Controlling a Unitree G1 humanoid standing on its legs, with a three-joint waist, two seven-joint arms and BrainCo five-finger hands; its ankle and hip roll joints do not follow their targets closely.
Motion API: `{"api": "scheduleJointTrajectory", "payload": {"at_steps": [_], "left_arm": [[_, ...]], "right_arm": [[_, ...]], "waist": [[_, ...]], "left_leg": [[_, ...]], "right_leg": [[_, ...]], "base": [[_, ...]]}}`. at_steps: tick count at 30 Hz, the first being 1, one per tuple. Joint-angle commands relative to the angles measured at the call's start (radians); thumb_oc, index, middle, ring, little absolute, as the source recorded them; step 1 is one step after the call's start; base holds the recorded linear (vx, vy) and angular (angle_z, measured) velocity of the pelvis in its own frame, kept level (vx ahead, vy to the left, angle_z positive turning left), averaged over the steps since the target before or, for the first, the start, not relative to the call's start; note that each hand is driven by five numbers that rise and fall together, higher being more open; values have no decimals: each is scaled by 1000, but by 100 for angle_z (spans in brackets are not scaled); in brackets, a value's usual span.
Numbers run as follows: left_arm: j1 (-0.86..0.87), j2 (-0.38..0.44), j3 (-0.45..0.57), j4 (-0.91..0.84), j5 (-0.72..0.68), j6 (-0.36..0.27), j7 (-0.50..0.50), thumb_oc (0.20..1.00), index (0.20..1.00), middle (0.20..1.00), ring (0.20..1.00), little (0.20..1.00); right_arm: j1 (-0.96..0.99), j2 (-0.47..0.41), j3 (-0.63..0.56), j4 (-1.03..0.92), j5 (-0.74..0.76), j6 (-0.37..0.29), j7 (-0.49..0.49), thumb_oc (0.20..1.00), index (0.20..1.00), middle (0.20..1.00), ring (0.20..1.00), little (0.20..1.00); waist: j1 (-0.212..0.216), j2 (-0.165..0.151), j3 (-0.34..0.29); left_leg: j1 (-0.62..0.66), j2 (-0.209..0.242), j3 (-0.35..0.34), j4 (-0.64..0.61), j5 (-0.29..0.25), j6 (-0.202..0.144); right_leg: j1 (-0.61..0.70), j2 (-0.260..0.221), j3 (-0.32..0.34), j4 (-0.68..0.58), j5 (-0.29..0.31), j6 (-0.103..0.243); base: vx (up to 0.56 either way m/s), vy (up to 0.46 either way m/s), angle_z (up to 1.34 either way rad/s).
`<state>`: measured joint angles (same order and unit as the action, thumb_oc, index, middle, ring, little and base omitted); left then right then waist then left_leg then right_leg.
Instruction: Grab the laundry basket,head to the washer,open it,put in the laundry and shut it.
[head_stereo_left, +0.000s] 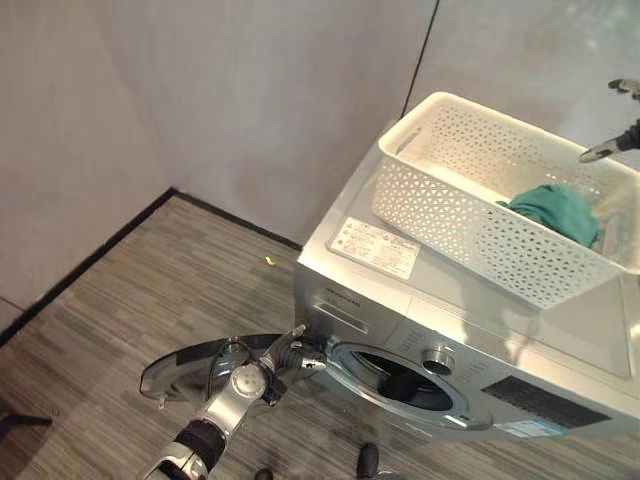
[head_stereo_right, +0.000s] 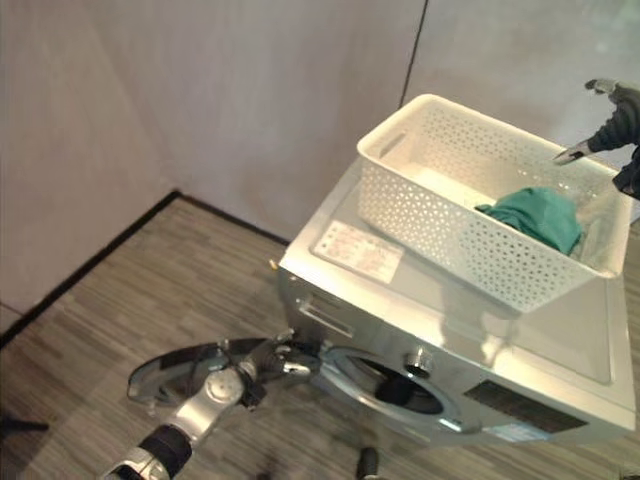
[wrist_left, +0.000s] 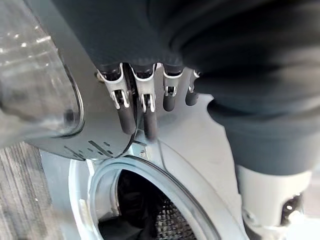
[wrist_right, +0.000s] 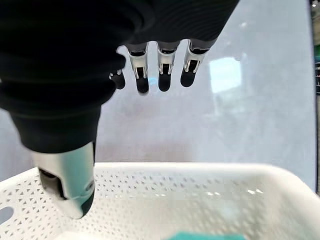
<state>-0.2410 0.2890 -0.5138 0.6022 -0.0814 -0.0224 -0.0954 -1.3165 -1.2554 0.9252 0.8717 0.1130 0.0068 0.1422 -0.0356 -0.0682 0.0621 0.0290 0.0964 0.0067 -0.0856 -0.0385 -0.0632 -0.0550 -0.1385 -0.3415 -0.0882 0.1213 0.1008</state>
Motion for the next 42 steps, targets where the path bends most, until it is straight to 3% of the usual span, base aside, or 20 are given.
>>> {"api": "scheduleJointTrajectory", "payload": {"at_steps": [1, 8, 14, 23, 34, 42], "left_arm": [[53, 62, -23, 43, -34, 24, -8, 1000, 1000, 1000, 1000, 1000], [60, 62, -23, 47, -46, 35, -23, 1000, 1000, 1000, 1000, 1000], [42, 54, -26, 34, -63, 39, -20, 1000, 1000, 1000, 1000, 1000], [28, 36, -42, 43, -63, 45, -30, 1000, 1000, 1000, 1000, 1000], [64, 46, -30, 51, -85, 45, -27, 1000, 1000, 1000, 1000, 1000], [110, 76, -36, -6, -120, 38, -43, 1000, 1000, 1000, 1000, 1000]], "right_arm": [[-50, -78, 1, 33, 30, 14, 41, 1000, 1000, 1000, 1000, 1000], [-64, -83, 56, 29, 12, 29, 92, 1000, 1000, 1000, 1000, 1000], [-64, -121, 133, -92, 3, 35, 148, 1000, 1000, 1000, 1000, 1000], [-4, -164, 119, -195, 24, 32, 198, 1000, 1000, 1000, 1000, 1000], [2, -93, 131, -56, -67, 49, 224, 1000, 1000, 1000, 1000, 1000], [-6, -30, 176, 70, -166, 42, 232, 1000, 1000, 1000, 1000, 1000]], "waist": [[34, -35, 12], [28, -31, 19], [12, -42, 22], [-9, -50, 10], [10, -15, 34], [45, 18, 68]], "left_leg": [[10, 84, 1, 47, -42, -53], [0, 106, -4, 37, -13, -64], [-4, 129, 10, 45, 22, -74], [26, 139, 30, 33, 30, -75], [4, 133, 21, 20, 61, -77], [-70, 142, -18, 4, 136, -86]], "right_leg": [[-43, -35, 59, 111, -126, 29], [-52, -11, 43, 121, -148, 12], [-59, 20, 51, 119, -155, 2], [-54, 39, 74, 111, -152, 4], [-77, 33, 73, 108, -153, 1], [-120, 41, 36, 117, -171, -16]], "base": [[74, -113, 8], [61, -69, 9], [41, -45, 1], [20, -3, -2], [3, 5, -1], [-8, -42, 6]]}}
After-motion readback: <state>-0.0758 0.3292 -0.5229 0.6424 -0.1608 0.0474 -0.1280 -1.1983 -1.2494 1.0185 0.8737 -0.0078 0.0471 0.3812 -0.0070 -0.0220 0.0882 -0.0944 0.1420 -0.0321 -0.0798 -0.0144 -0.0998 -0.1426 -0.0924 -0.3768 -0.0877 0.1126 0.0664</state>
